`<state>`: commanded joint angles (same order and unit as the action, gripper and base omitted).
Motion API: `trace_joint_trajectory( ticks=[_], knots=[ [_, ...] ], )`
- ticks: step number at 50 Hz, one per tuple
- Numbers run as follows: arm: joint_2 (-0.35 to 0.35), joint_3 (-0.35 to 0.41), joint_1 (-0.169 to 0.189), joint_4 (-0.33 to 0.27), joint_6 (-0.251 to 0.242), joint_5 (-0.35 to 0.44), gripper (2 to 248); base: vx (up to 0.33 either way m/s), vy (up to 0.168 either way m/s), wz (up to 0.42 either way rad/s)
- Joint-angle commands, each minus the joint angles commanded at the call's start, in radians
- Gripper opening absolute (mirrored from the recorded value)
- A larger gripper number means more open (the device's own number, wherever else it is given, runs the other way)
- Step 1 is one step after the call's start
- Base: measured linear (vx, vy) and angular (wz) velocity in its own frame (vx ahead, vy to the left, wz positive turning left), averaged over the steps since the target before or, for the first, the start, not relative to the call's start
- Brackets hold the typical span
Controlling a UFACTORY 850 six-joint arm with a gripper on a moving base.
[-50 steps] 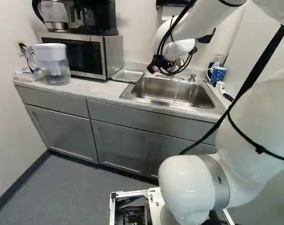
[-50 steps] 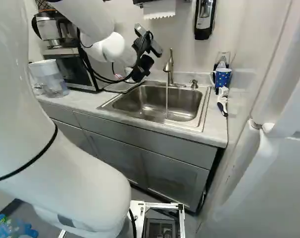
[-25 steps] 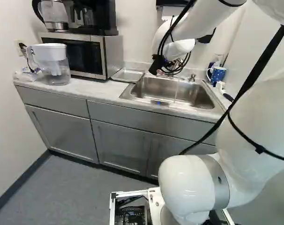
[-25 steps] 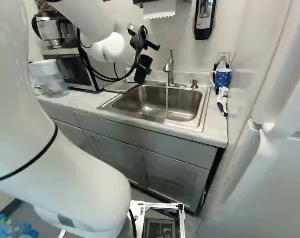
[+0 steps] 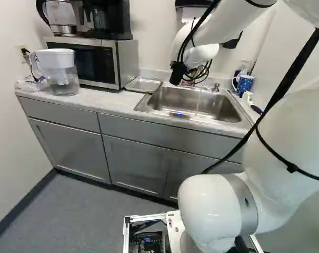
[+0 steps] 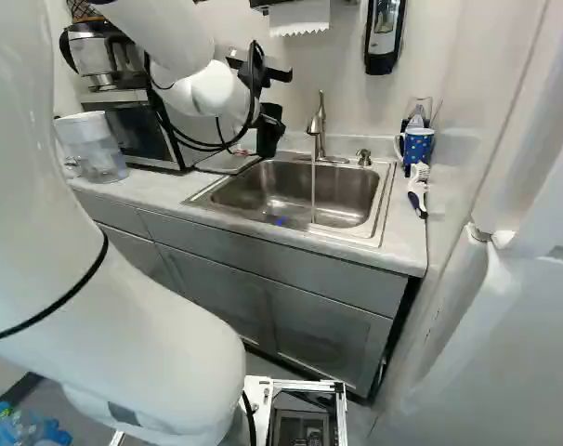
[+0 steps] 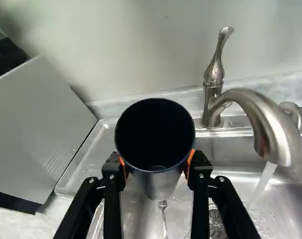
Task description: Rinse the cup and place it in the tray
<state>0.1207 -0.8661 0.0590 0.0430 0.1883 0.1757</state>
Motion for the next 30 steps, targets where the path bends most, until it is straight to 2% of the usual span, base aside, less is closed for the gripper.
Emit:
trace_joint_trajectory(
  ticks=[30],
  knots=[
    [0.000,0.000,0.000,0.000,-0.315,0.000,125,0.000,0.000,0.000]
  ],
)
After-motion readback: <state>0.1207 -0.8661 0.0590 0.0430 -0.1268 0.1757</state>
